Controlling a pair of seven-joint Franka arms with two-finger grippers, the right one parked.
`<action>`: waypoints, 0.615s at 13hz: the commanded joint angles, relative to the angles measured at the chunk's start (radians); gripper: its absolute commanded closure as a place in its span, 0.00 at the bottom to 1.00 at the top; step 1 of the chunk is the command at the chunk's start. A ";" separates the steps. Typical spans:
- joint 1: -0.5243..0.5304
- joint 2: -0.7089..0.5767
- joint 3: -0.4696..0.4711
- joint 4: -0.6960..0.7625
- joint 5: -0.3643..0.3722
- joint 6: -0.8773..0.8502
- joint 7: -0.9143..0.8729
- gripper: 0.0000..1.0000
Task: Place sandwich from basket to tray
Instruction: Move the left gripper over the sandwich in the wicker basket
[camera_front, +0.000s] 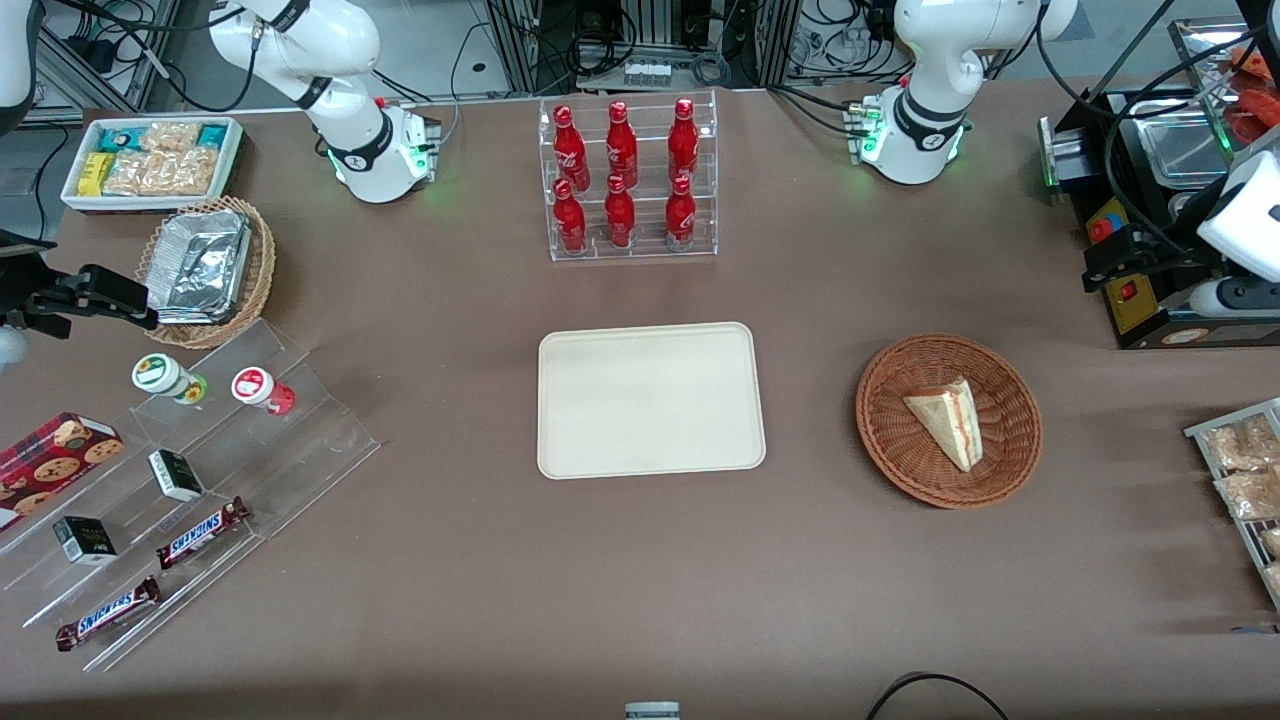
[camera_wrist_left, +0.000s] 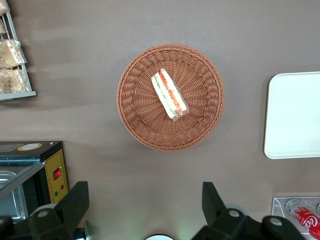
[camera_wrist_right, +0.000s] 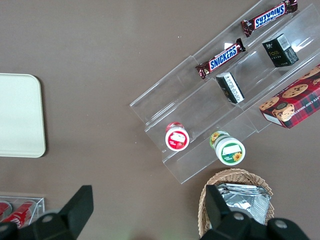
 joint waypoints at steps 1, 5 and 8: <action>0.021 -0.027 -0.018 -0.025 0.006 -0.007 0.005 0.00; 0.010 0.000 -0.020 -0.133 0.009 0.105 -0.013 0.00; 0.001 0.002 -0.029 -0.270 0.011 0.277 -0.102 0.00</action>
